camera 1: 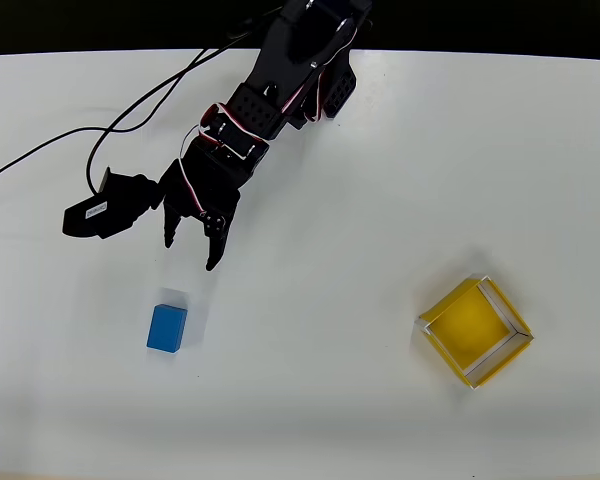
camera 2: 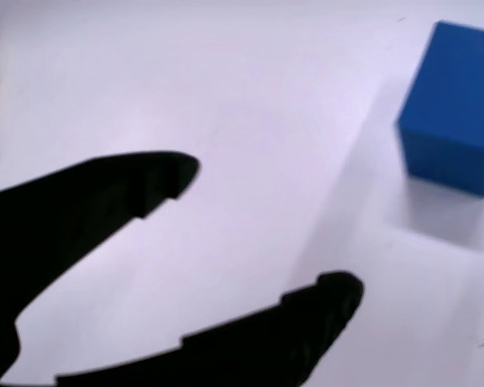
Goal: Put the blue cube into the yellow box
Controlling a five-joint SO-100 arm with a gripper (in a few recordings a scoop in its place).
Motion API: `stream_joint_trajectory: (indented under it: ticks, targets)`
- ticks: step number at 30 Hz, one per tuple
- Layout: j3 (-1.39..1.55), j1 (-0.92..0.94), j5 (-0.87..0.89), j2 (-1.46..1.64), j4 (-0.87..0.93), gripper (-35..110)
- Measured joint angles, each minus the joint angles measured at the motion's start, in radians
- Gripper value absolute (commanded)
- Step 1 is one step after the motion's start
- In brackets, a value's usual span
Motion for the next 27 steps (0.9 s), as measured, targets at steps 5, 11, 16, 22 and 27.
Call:
stream_joint_trajectory:
  ticks: [5,11,16,22,27]
  targets:
    - [-0.115,0.012,0.040,-0.161,-0.083,47]
    - [-0.202,0.012,0.060,-0.325,-0.225,50]
    - [-0.245,0.012,0.078,-0.419,-0.299,51]
    - [-0.344,0.012,0.078,-0.580,-0.342,52]
    - [-0.454,0.023,0.097,-0.727,-0.367,52]
